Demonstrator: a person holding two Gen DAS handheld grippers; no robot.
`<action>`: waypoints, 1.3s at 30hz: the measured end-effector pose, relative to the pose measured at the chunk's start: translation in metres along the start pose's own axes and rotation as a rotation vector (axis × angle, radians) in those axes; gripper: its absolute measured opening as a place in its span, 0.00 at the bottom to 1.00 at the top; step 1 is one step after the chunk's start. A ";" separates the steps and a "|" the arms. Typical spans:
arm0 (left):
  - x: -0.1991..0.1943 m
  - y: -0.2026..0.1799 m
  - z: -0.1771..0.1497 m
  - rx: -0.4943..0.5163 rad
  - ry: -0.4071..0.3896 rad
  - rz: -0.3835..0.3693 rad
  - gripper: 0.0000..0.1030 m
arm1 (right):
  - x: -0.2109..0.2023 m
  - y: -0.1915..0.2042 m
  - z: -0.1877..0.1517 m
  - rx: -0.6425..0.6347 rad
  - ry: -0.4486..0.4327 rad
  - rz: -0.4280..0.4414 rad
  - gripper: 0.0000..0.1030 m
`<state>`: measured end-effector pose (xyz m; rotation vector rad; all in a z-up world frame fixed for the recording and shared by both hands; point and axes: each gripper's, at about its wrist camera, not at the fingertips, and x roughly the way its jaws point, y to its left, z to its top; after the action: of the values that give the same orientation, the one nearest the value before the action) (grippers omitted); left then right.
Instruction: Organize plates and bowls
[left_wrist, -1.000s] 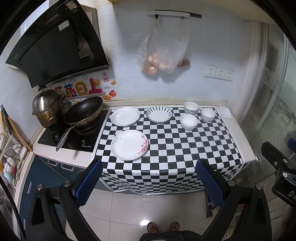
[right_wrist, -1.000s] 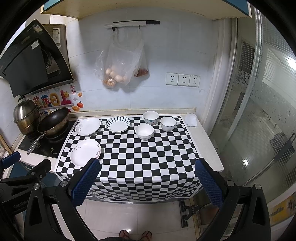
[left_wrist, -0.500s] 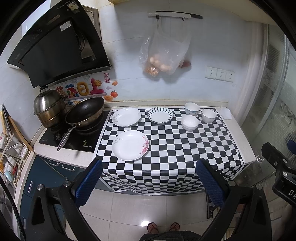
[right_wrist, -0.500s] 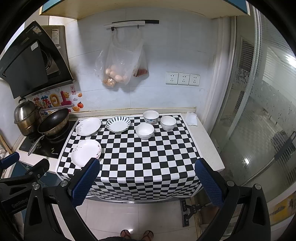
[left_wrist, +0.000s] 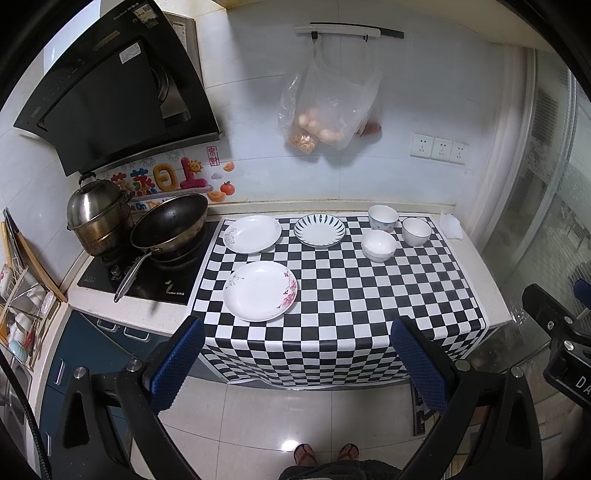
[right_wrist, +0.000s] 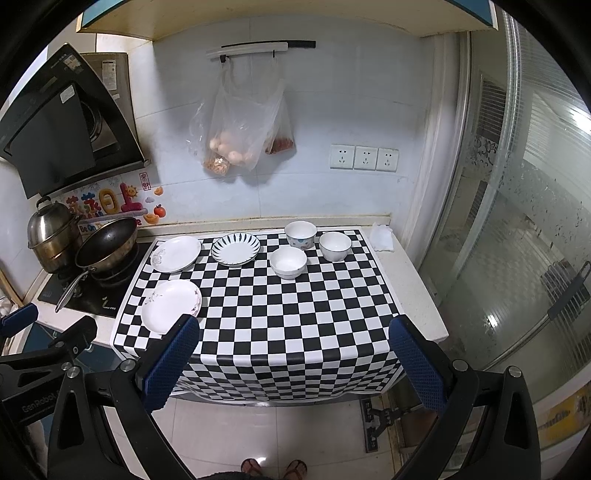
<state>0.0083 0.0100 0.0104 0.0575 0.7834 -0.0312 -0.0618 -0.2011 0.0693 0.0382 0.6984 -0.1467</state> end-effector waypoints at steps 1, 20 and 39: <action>0.000 0.000 0.000 0.000 0.000 0.000 1.00 | 0.000 0.000 0.000 0.000 -0.001 0.000 1.00; -0.001 0.003 0.000 0.000 0.001 -0.001 1.00 | 0.001 0.000 -0.002 0.008 0.002 0.005 1.00; 0.146 0.087 0.015 -0.077 0.184 0.049 1.00 | 0.140 0.039 -0.007 0.094 0.196 0.196 1.00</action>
<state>0.1271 0.0945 -0.0785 0.0067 0.9660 0.0510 0.0454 -0.1793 -0.0269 0.2126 0.8789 0.0126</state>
